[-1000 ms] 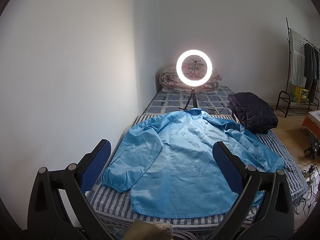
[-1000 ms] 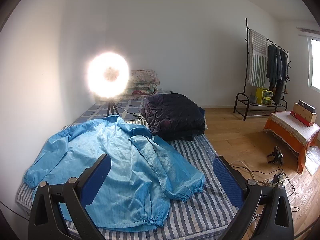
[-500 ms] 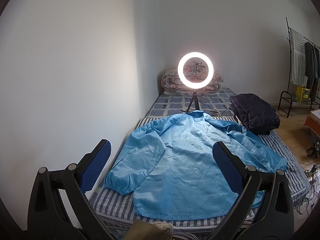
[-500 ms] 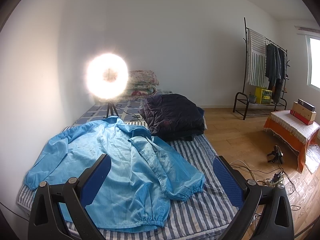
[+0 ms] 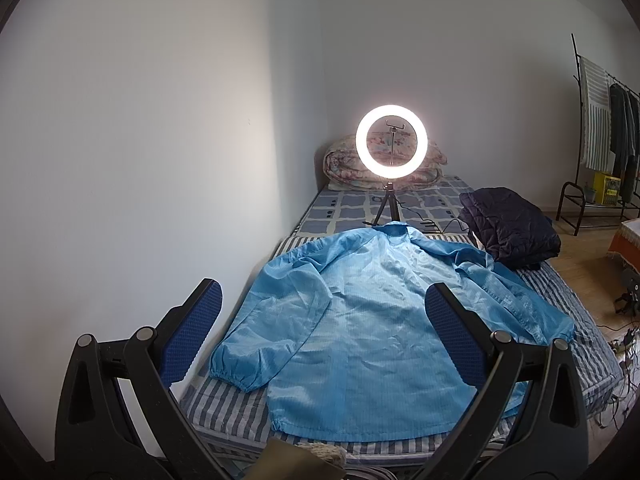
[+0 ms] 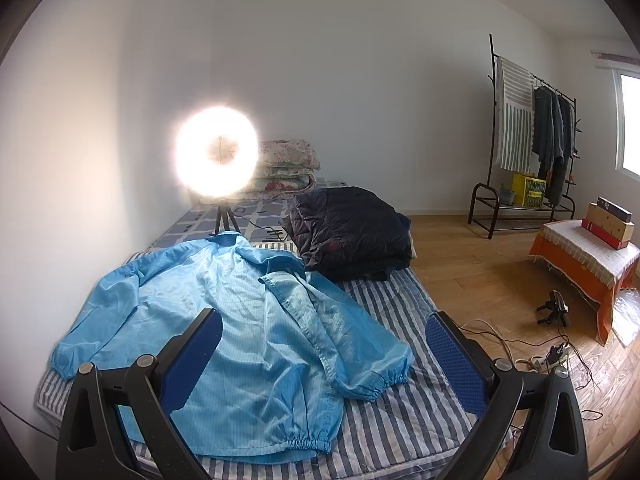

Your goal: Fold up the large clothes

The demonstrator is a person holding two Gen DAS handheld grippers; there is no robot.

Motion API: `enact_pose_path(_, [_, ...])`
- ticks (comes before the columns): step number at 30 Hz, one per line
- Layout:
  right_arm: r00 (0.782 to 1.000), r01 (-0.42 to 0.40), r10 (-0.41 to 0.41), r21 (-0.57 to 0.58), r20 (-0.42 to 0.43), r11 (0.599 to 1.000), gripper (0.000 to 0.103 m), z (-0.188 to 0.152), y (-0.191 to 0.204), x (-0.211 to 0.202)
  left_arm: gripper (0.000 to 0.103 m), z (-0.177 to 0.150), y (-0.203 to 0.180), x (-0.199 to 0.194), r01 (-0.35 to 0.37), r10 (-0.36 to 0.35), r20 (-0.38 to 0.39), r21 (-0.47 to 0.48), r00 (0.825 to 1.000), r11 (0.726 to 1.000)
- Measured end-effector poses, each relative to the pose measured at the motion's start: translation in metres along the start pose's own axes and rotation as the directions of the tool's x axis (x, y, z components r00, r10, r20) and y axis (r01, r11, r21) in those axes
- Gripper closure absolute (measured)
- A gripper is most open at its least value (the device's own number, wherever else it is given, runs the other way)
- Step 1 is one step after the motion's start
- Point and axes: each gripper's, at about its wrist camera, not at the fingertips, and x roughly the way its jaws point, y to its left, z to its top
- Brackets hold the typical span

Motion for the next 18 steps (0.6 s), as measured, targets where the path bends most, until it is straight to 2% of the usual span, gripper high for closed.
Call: enact_pose_path(18, [1.000, 0.009, -0.008, -0.008, 0.003, 1.000, 0.000, -0.0011, 0.0019, -0.0047, 0.000, 0.0015, -0.0015, -0.0020, -0.003, 0.003, 0.004, 0.007, 1.000, 1.000])
